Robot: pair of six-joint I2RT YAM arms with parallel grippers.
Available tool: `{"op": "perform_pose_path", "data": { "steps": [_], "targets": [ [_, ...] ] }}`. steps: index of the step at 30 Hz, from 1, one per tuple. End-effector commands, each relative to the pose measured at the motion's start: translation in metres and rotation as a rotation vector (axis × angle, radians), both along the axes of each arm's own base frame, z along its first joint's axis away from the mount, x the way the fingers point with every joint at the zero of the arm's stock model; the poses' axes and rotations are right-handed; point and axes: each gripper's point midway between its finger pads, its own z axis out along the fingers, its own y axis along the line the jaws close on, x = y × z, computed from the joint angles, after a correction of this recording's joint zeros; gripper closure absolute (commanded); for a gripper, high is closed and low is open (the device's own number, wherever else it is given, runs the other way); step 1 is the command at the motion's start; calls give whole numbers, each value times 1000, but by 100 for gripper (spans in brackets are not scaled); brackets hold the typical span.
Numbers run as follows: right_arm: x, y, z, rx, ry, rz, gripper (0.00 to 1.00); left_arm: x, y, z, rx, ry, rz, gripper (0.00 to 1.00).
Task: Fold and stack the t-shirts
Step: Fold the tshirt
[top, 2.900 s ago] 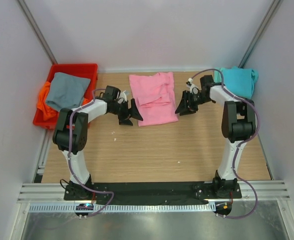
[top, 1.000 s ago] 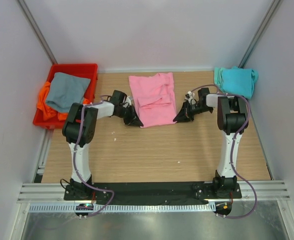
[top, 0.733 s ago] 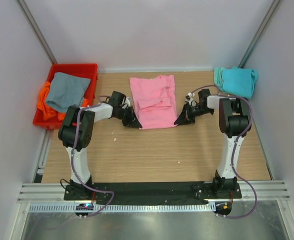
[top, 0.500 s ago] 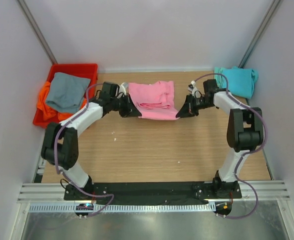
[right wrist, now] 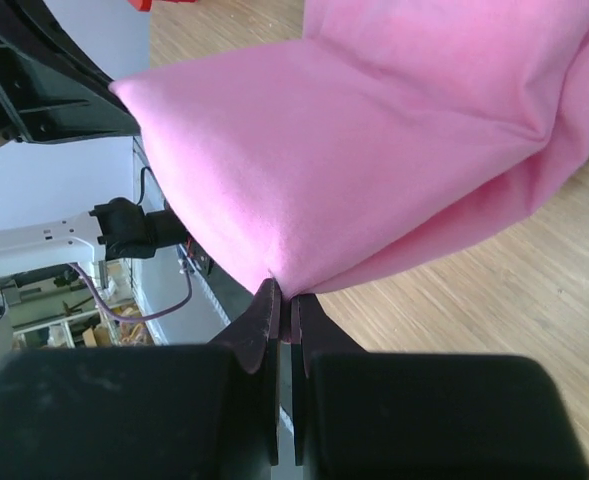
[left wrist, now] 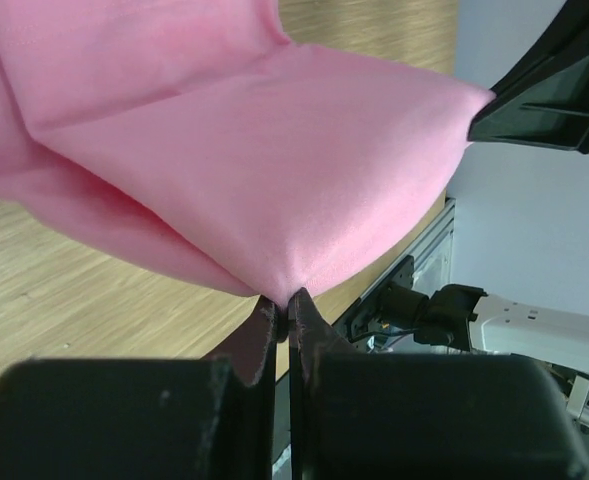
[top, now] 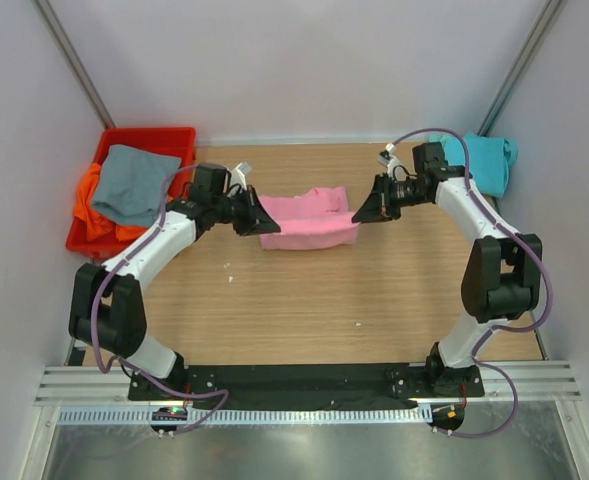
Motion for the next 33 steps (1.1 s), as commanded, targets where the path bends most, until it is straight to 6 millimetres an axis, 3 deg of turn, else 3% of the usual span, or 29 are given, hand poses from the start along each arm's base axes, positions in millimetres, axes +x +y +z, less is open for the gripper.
{"op": "perform_pose_path", "data": {
  "steps": [1, 7, 10, 11, 12, 15, 16, 17, 18, 19, 20, 21, 22, 23, 24, 25, 28, 29, 30, 31, 32, 33],
  "targets": [
    [19, 9, 23, -3, -95, 18, 98, 5, 12, 16, -5, -43, 46, 100],
    [60, 19, 18, -44, -165, 6, 99, 30, 31, 14, 43, -96, 92, 100],
    [88, 24, 14, -73, -217, 4, 99, 53, 35, 8, 90, -127, 93, 100],
    [96, 25, 12, -80, -228, 1, 98, 68, 35, 20, 96, -165, 101, 100],
    [105, 25, -2, -87, -209, -2, 99, 79, 34, 0, 120, -125, 100, 100],
    [133, 28, 1, -86, -252, -43, 99, 116, 38, 2, 162, -166, 119, 100],
    [144, 30, -6, -83, -261, -49, 99, 127, 40, -19, 188, -125, 123, 100],
    [157, 32, 2, -82, -299, -57, 99, 137, 41, -19, 202, -139, 128, 100],
    [167, 33, 2, -88, -319, -63, 98, 155, 41, -6, 213, -199, 135, 100],
    [180, 33, -19, -107, -309, -64, 94, 170, 44, -27, 260, -183, 150, 100],
    [200, 32, -5, -119, -373, -88, 85, 189, 47, -13, 282, -232, 185, 100],
    [212, 31, -6, -127, -389, -104, 73, 199, 49, -16, 305, -244, 198, 99],
    [220, 33, -9, -122, -382, -116, 58, 206, 55, -19, 361, -258, 225, 93],
    [230, 34, -7, -113, -396, -126, 54, 215, 58, -12, 406, -294, 243, 70],
    [233, 32, -2, -104, -398, -142, 50, 215, 61, -11, 462, -319, 241, 63],
    [236, 34, 7, -84, -422, -153, 40, 214, 61, -7, 480, -325, 250, 58],
    [224, 28, 30, -79, -471, -180, 36, 202, 60, 28, 429, -390, 264, 51],
    [210, 25, 37, -89, -485, -175, 35, 190, 60, 37, 409, -402, 259, 44],
    [205, 23, 34, -104, -484, -175, 34, 188, 58, 49, 377, -435, 270, 41],
    [195, 21, 23, -125, -466, -159, 34, 179, 59, 40, 372, -421, 259, 37],
    [190, 18, 25, -135, -468, -152, 34, 171, 53, 52, 331, -441, 234, 36],
    [183, 18, 17, -146, -446, -139, 34, 168, 50, 50, 314, -440, 222, 36]
  ]
}}
